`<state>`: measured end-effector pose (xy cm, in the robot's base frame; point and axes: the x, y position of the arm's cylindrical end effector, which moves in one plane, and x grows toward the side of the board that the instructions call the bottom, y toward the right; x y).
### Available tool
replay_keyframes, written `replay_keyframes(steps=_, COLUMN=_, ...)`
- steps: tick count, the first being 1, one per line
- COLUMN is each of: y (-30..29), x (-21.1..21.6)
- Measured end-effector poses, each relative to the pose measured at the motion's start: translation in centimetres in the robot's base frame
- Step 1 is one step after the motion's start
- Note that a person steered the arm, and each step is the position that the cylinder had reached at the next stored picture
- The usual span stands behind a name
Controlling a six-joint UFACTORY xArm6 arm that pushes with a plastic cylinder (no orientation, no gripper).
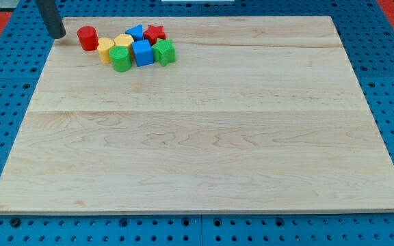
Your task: Push the red circle closer to the yellow hexagon
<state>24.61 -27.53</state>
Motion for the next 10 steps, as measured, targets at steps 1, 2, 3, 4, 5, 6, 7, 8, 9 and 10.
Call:
replay_keyframes(steps=1, y=0.3, x=0.6)
replay_keyframes(steps=2, y=0.5, x=1.8)
replay_keyframes(steps=3, y=1.9, x=1.8)
replay_keyframes(steps=4, y=4.6, x=1.7)
replay_keyframes(steps=5, y=6.5, x=0.7)
replay_keyframes(steps=6, y=6.2, x=-0.8)
replay_keyframes(steps=7, y=5.9, x=-1.4)
replay_keyframes(steps=8, y=7.3, x=-1.4)
replay_keyframes(steps=9, y=7.7, x=-1.4)
replay_keyframes(steps=10, y=7.9, x=-1.4)
